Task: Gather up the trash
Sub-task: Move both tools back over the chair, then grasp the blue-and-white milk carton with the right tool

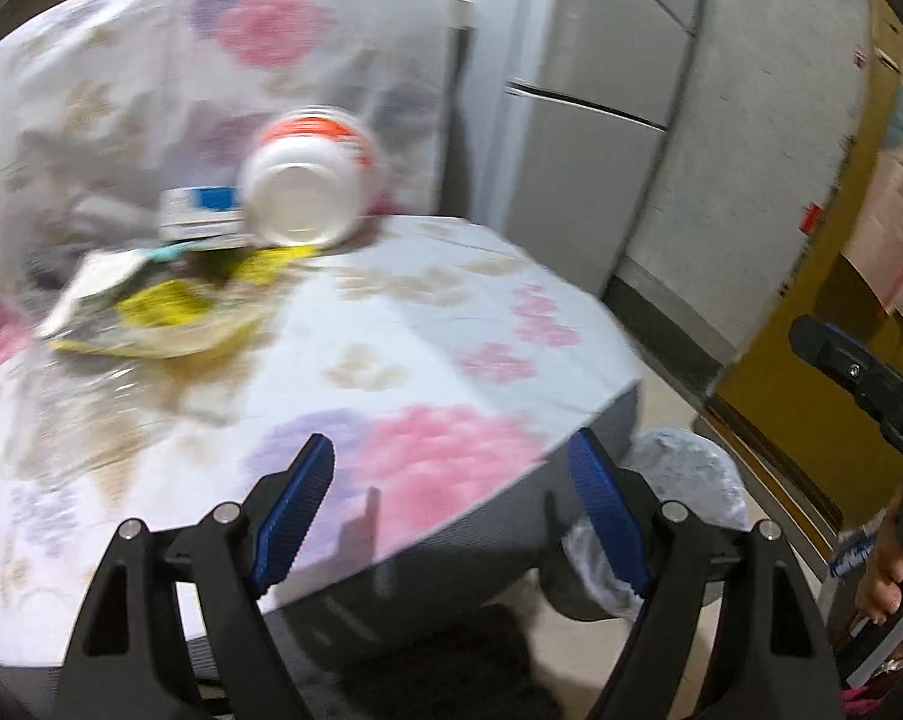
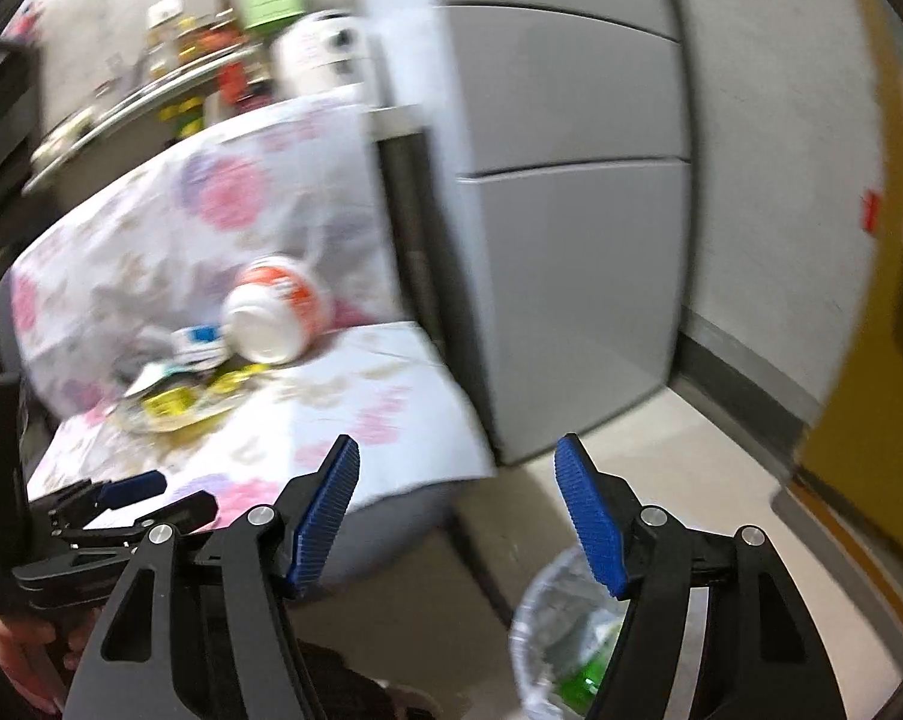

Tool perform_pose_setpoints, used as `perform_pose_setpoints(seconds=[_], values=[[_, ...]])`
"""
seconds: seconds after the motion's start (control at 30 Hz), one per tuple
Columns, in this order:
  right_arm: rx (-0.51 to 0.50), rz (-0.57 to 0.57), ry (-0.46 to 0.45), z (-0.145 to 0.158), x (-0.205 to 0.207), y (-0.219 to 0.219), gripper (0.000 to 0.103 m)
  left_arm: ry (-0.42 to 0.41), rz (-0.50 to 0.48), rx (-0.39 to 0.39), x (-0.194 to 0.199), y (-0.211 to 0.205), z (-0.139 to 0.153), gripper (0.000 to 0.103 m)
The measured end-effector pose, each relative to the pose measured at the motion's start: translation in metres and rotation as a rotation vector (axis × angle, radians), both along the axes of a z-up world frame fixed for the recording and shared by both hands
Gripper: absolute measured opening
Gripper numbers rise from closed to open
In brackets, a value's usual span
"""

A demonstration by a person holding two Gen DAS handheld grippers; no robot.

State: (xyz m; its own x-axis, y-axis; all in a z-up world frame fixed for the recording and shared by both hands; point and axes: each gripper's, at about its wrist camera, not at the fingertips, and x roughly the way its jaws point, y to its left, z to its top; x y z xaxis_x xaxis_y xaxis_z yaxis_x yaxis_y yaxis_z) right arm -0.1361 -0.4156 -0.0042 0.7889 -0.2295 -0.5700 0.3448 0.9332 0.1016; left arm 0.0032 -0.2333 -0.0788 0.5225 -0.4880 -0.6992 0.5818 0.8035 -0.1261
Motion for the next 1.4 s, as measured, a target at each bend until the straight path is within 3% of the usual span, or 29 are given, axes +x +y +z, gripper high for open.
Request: perform_pose_setpoints(seconds=[0.4,0.6,0.93,0.97,1.0,1.07,1.4], values=[[-0.049,0.258,0.040,0.009,0.104,0.101,0.071,-0.009,0.346,0.064,0.044,0.139,0.013,0.085],[-0.044,0.316,0.064,-0.003,0.150,0.120,0.071,0.012,0.430,0.050,0.062,0.177,0.016,0.086],[-0.030,0.358,0.067,-0.010,0.233,0.115,0.071,-0.005,0.485,0.064,0.121,0.177,0.025,0.086],[-0.026,0.365,0.070,-0.011,0.240,0.116,0.072,-0.005,0.481,0.065,0.128,0.175,0.025,0.086],[-0.016,0.376,0.073,-0.013,0.249,0.116,0.080,-0.004,0.478,0.065,0.133,0.173,0.025,0.086],[0.007,0.411,0.077,-0.019,0.267,0.120,0.086,-0.004,0.473,0.062,0.143,0.169,0.026,0.086],[0.091,0.447,0.174,-0.058,0.340,0.136,0.087,0.017,0.479,0.074,0.183,0.166,0.017,0.086]])
